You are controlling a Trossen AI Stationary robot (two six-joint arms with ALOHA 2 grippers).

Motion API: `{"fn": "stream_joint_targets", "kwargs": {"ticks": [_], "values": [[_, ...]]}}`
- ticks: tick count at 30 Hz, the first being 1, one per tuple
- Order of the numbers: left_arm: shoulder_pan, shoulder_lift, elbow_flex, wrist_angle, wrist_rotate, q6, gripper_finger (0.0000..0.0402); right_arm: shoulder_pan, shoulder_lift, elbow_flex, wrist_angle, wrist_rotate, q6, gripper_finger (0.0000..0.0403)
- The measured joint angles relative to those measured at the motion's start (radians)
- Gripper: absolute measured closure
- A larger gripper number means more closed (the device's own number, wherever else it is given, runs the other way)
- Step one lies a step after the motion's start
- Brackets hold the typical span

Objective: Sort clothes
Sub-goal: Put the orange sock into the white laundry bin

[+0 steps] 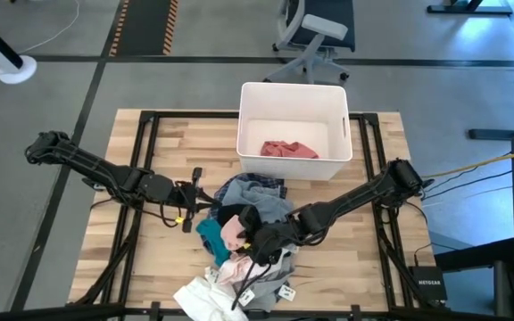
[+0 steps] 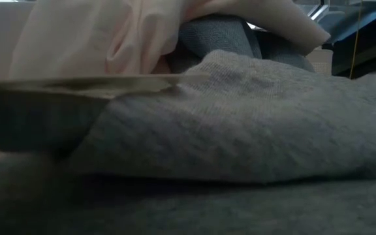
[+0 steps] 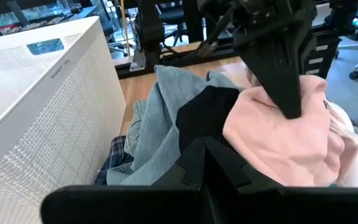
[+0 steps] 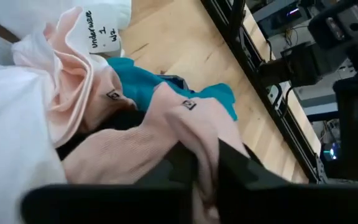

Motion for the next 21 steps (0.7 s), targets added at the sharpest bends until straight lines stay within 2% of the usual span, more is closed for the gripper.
{"fn": "stream_joint_targets", "kwargs": {"ticks": [3, 9, 14, 17, 21], "values": [[0.0, 0.0, 0.0, -0.001, 0.0, -0.002, 0.0402, 0.0, 0.0, 0.041, -0.054, 0.002, -0.007, 0.0385], [0.0, 0.0, 0.0, -0.001, 0.0, -0.002, 0.0402, 0.0, 0.0, 0.157, -0.172, 0.094, -0.007, 0.0355], [0.0, 0.0, 0.0, -0.001, 0.0, -0.002, 0.0402, -0.001, 0.0, 0.261, -0.254, 0.163, -0.048, 0.038], [0.0, 0.0, 0.0, -0.012, 0.0, -0.002, 0.0402, -0.003, 0.0, 0.331, -0.325, 0.247, -0.074, 0.0386], [0.0, 0.0, 0.0, -0.027, 0.0, 0.001, 0.0402, -0.021, 0.0, 0.421, -0.451, 0.346, -0.08, 0.0367]]}}
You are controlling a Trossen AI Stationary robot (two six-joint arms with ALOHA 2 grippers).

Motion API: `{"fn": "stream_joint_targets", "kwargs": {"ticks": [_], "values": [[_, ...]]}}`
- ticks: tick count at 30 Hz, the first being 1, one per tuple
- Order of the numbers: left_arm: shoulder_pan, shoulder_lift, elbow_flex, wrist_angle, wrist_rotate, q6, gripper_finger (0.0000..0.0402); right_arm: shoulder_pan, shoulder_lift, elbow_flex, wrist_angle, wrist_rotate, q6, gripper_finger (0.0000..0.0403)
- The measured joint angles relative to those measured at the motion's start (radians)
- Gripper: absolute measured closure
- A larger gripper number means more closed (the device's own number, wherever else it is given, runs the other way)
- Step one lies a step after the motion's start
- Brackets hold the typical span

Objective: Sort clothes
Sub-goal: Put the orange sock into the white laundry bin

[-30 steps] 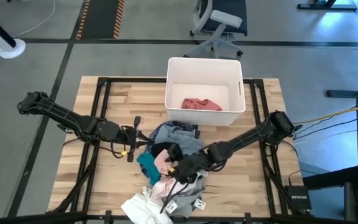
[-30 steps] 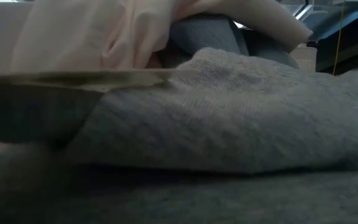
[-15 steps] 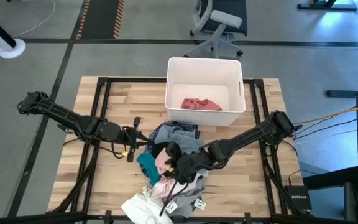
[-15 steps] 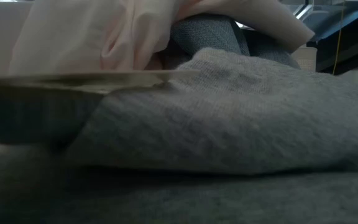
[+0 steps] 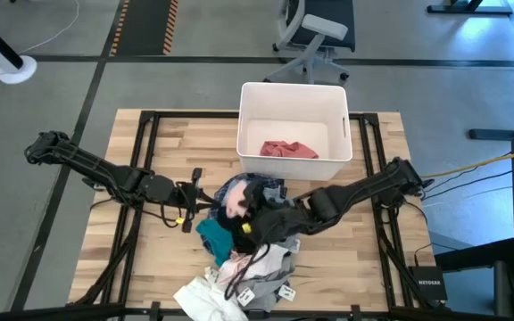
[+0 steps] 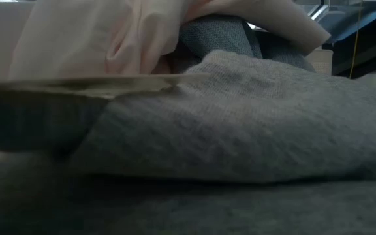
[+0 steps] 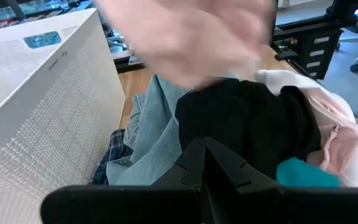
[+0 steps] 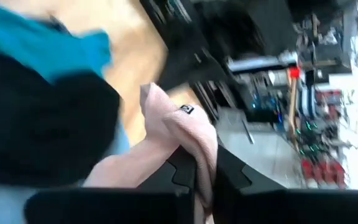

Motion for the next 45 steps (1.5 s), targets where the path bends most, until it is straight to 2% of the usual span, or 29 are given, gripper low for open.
{"fn": "stream_joint_targets", "kwargs": {"ticks": [4, 10, 21, 27, 35, 45], "values": [[0.0, 0.0, 0.0, -0.001, 0.0, 0.0, 0.0402, -0.046, -0.001, 0.067, -0.116, 0.023, 0.008, 0.0361], [0.0, 0.0, 0.0, -0.002, 0.0, 0.0, 0.0402, -0.144, -0.001, 0.11, -0.227, 0.023, 0.03, 0.0381], [0.0, 0.0, 0.0, -0.022, 0.0, -0.002, 0.0402, -0.355, -0.006, 0.11, -0.275, -0.013, 0.057, 0.0365], [0.0, 0.0, 0.0, -0.025, 0.0, -0.002, 0.0402, -0.479, -0.011, 0.11, -0.285, -0.075, 0.111, 0.0364], [0.0, 0.0, 0.0, -0.024, 0.0, -0.002, 0.0402, -0.602, -0.011, 0.108, -0.286, -0.284, 0.196, 0.0364], [0.0, 0.0, 0.0, -0.025, 0.0, -0.002, 0.0402, -0.641, -0.001, 0.107, -0.303, -0.309, 0.248, 0.0356]]}}
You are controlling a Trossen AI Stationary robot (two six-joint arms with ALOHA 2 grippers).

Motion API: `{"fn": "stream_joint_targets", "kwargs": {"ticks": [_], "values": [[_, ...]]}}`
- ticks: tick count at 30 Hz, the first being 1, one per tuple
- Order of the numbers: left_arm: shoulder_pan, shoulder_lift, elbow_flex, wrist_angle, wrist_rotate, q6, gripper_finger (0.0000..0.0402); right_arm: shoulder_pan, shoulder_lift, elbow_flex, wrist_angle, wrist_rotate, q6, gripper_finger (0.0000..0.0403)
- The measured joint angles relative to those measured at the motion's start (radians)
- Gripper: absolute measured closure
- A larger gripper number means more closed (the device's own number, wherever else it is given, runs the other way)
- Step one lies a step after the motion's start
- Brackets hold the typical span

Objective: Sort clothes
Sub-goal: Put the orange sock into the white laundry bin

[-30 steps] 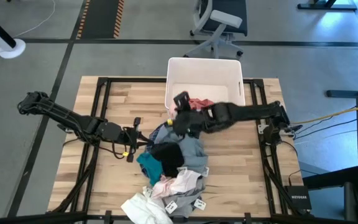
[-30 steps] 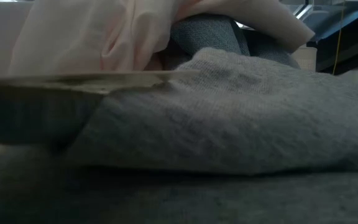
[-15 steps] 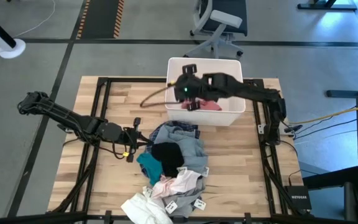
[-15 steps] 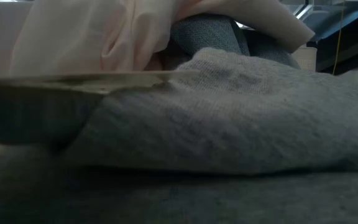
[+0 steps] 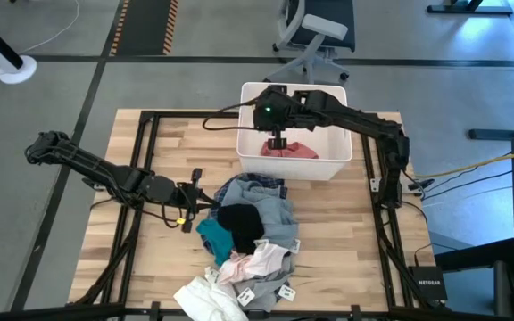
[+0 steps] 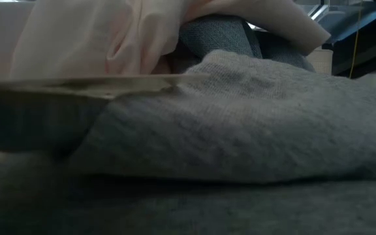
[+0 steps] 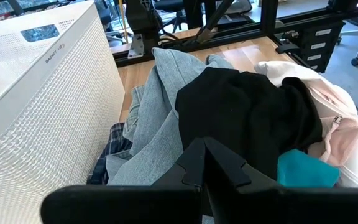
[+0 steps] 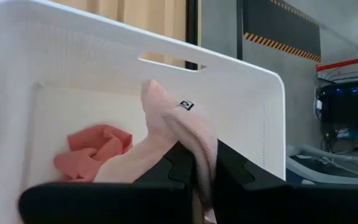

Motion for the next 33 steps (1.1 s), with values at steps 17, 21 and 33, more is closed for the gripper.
{"fn": "stream_joint_targets", "kwargs": {"ticks": [17, 21, 33], "values": [[0.0, 0.0, 0.0, 0.001, 0.0, 0.0, 0.0402, 0.0, 0.009, 0.0, -0.025, 0.01, 0.022, 0.0189], [0.0, 0.0, 0.0, 0.001, 0.0, 0.0, 0.0402, 0.004, 0.009, 0.0, -0.027, -0.041, 0.021, 0.0185], [0.0, 0.0, 0.0, 0.001, 0.0, 0.0, 0.0402, 0.173, 0.009, 0.0, 0.019, -0.099, -0.011, 0.0187]]}}
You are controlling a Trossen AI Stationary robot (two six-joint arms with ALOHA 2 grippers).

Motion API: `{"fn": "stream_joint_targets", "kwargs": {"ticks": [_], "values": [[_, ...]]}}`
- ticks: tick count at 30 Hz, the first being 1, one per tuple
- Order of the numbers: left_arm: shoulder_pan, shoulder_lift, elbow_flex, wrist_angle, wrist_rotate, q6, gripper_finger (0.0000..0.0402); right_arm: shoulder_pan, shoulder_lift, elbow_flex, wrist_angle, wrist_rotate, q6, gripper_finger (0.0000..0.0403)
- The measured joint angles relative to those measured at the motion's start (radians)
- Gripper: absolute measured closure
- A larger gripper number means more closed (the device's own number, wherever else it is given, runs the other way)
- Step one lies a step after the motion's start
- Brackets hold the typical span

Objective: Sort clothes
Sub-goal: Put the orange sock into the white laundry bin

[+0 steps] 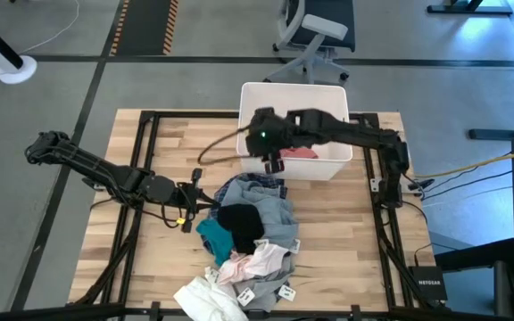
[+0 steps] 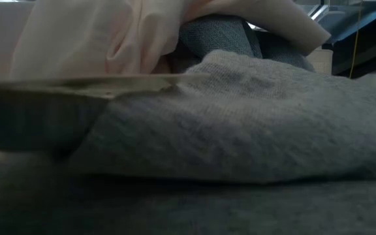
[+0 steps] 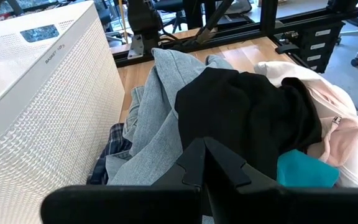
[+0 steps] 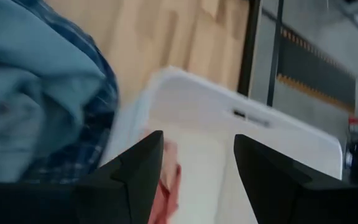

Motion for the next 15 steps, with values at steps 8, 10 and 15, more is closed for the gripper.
{"fn": "stream_joint_targets", "kwargs": {"ticks": [8, 10, 15], "values": [[0.0, 0.0, 0.0, 0.0, 0.0, 0.0, 0.0402, 0.177, 0.0, 0.0, 0.071, 0.0, -0.002, 0.0188], [0.0, 0.0, 0.0, 0.0, 0.0, 0.0, 0.0402, 0.217, 0.006, 0.0, 0.081, 0.0, -0.002, 0.0188], [0.0, 0.0, 0.0, 0.0, 0.0, 0.003, 0.0402, 0.307, 0.028, 0.0, 0.093, 0.0, -0.002, 0.0188]]}}
